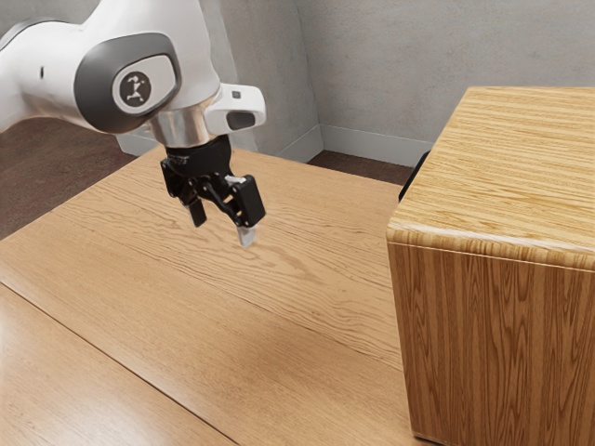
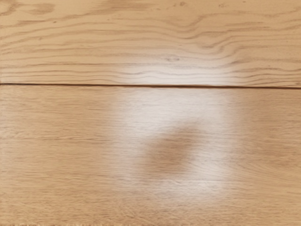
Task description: Pull the drawer handle with one arm to open the drawer
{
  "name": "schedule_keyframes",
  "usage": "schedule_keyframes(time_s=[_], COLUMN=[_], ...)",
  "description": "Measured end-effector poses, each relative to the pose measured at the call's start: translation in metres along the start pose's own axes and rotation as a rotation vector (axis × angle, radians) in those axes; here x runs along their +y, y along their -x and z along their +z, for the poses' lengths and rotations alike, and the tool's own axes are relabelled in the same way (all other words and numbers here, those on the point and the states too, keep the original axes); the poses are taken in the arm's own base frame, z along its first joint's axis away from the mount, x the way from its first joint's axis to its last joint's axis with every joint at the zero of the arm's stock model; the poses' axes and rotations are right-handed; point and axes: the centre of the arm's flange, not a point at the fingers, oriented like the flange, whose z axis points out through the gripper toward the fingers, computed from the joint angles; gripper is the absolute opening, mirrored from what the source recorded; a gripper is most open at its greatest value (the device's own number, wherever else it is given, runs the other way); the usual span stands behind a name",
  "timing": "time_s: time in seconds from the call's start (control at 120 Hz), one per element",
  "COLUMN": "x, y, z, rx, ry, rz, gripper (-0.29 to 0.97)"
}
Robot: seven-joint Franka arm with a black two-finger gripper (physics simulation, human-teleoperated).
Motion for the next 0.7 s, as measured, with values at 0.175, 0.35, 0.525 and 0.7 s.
schedule_keyframes(time_s=[0.175, 0.35, 0.525, 0.7], x=[-0.02, -0.047, -0.002, 0.026], y=[0.001, 0.039, 0.014, -0.019], z=[0.0, -0.102, -0.098, -0.078], rx=[-0.003, 0.19, 0.242, 0.306], ry=[-0.002, 0.016, 0.063, 0.096], rz=[-0.036, -0.094, -0.051, -0.045], gripper=[0.68, 0.68, 0.68, 0.68])
